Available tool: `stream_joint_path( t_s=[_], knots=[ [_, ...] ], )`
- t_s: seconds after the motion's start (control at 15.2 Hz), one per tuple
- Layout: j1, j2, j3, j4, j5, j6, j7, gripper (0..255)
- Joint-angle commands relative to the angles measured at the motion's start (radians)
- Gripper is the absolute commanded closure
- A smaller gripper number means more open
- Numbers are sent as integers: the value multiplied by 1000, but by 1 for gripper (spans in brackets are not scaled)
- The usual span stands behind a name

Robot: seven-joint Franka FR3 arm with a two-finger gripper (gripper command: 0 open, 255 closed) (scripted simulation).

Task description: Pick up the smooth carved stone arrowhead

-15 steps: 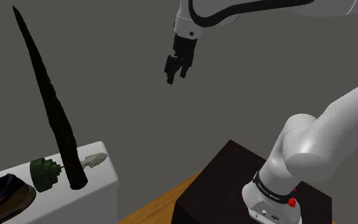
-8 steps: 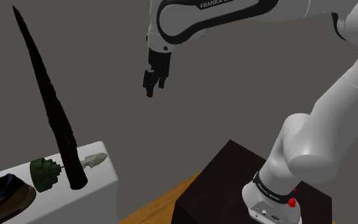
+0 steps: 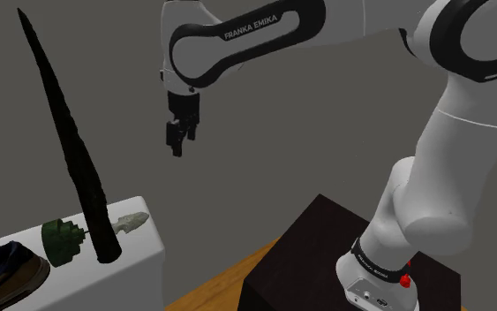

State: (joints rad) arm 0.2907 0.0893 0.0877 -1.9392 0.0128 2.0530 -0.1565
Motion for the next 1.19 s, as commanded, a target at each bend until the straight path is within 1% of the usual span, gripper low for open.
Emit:
stream_joint_path(
  t_s=[0.0, 0.53, 0.99, 1.06, 1.12],
  knots=[
    [17, 59, 17, 43, -7, 5, -16, 0],
    [91, 298, 74, 235, -54, 4, -78, 0],
    [170, 503, 113, 421, -105, -21, -132, 0],
    [179, 522, 116, 439, -110, -24, -138, 0],
    [179, 528, 116, 435, -111, -14, -137, 0]
  ],
)
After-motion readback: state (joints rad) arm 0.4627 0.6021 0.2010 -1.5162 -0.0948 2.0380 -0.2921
